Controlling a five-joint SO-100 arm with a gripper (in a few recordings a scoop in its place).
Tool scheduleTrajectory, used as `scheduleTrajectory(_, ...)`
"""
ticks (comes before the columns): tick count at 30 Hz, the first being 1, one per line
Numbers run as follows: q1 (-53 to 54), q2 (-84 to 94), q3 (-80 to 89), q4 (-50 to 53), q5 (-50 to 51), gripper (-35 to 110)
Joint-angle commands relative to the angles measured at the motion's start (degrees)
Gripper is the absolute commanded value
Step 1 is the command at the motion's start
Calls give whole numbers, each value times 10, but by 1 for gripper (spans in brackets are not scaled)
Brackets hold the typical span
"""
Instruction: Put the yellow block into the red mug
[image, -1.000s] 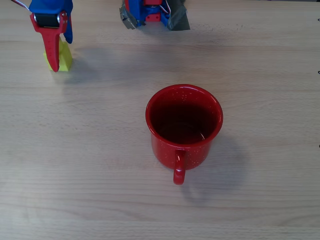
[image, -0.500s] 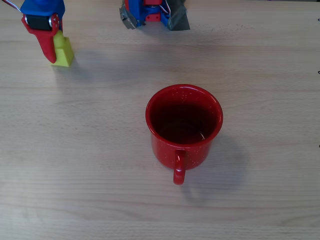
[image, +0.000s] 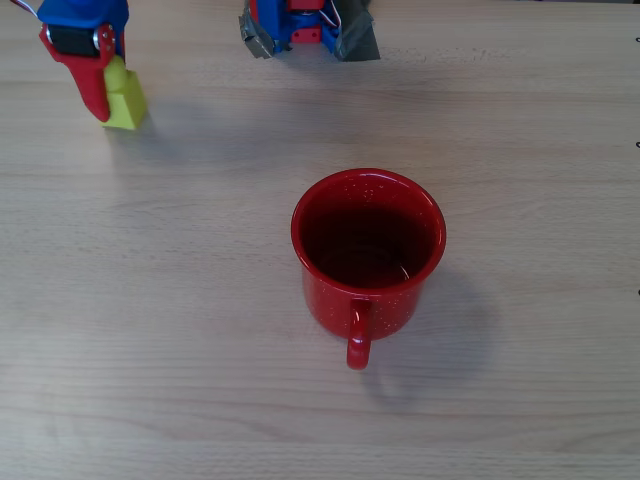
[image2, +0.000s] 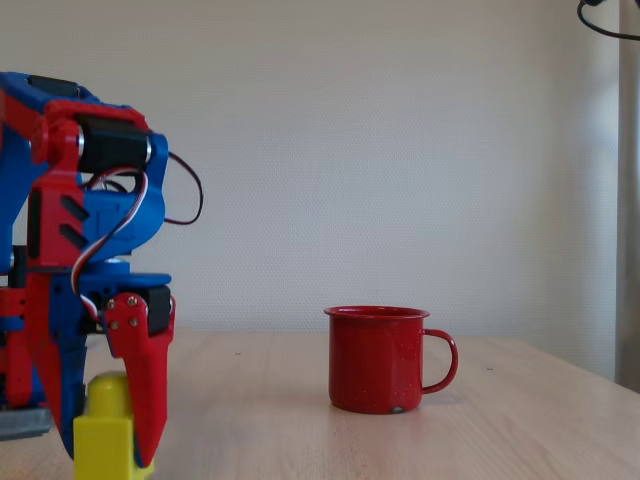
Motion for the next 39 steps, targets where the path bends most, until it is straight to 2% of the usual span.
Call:
scheduleTrajectory(1, -6, 29, -64, 42, 20, 0)
scheduleTrajectory(9, -38, 48, -163, 124, 124, 0)
scheduleTrajectory(23, -109, 94, -292, 167, 289, 0)
scheduleTrajectory(34, -247, 73, -456, 265, 405, 0)
scheduleTrajectory(39, -330, 63, -506, 276, 456, 0)
